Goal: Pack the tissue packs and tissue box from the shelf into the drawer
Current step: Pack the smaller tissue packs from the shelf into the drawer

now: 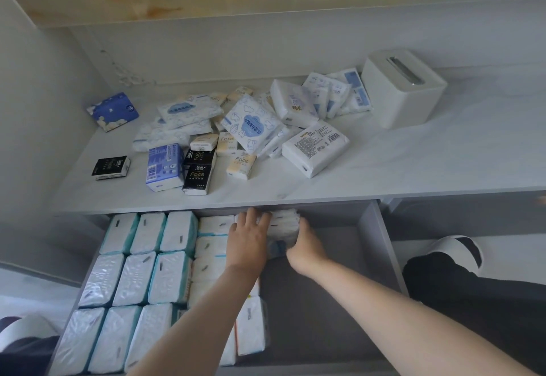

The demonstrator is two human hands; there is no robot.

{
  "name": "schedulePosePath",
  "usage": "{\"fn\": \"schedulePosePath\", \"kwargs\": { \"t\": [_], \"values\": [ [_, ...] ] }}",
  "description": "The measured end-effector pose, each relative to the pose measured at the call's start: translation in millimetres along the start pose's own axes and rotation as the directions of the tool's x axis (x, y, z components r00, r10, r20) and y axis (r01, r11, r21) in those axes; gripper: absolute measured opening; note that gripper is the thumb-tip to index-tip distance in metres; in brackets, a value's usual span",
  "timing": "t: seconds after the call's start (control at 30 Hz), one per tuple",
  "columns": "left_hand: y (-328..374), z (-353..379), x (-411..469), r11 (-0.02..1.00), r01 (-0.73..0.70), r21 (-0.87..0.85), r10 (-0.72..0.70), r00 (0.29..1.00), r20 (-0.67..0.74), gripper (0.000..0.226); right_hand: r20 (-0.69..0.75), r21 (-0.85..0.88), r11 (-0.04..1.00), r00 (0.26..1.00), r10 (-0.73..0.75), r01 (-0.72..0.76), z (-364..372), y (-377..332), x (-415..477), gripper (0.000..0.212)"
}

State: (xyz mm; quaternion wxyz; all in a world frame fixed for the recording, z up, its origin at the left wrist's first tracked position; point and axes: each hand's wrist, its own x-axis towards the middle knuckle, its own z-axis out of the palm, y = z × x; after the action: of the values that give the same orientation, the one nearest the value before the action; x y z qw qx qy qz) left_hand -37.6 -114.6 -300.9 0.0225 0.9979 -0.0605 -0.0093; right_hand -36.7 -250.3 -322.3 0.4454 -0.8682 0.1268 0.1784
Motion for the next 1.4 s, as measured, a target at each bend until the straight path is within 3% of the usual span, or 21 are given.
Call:
{"fn": "schedulePosePath", "kwargs": {
  "t": [0.13,0.33,0.57,0.7,0.87,1.03,1.1,1.2,1.33,1.4],
  "values": [
    [-6.7,6.3,0.6,0.997,-0.073,0.001,0.073,0.997,-0.041,0.067,-0.156,-0.009,0.998,0.986,-0.059,0.058,-3.9,-4.2,-4.8,0.065],
    [-4.6,-5.2,7.2,0.999,-0.024,-0.046,0.026,0.998,0.057,0.064,0.062,-0.096,0.995,0.998,-0.028,0.034,-12.1,-6.8,-5.6,0.076],
    [-2.4,-21.5,-2.9,0.996,-0.019,-0.081,0.03,0.991,0.131,0.059,-0.081,-0.177,0.979,0.993,0.089,-0.102,-27.0,-19.0,-19.6,0.062],
    [-6.3,-43.7,-14.3,0.993,-0.037,-0.111,0.05,0.992,0.118,0.054,-0.153,-0.32,0.944,0.988,0.028,-0.076,-36.2,-32.9,-40.3,0.04],
    [-19.8,-74.3,-18.2,0.979,-0.119,-0.165,0.111,0.992,-0.053,0.038,-0.04,-0.484,0.828,0.939,-0.343,0.281,-49.8,-73.0,-58.9,0.016],
    [-48.8,-108.5,-5.3,0.983,-0.125,-0.134,0.091,0.967,-0.237,0.035,0.097,-0.56,0.645,0.814,-0.572,0.52,-62.6,-133.7,-53.3,0.024],
    [-64.8,-118.7,0.4,0.994,-0.094,-0.052,0.077,0.96,-0.268,0.038,0.179,-0.573,0.582,0.782,-0.597,0.577,-66.6,-152.2,-46.8,0.03],
    [-89.9,-126.3,7.5,0.998,-0.041,0.057,0.052,0.978,-0.2,0.049,0.3,-0.64,0.46,0.752,-0.587,0.615,-67.2,-167.6,-32.8,0.046],
    [-113.5,-117.6,12.1,0.974,-0.083,0.212,0.08,0.997,0.021,0.065,0.377,-0.726,0.374,0.788,-0.486,0.578,-58.4,-171.3,-9.1,0.069],
    [-120.6,-110.4,11.4,0.963,-0.107,0.247,0.101,0.994,0.037,0.065,0.4,-0.743,0.353,0.8,-0.448,0.569,-50.4,-169.2,0.2,0.072]
  ]
}}
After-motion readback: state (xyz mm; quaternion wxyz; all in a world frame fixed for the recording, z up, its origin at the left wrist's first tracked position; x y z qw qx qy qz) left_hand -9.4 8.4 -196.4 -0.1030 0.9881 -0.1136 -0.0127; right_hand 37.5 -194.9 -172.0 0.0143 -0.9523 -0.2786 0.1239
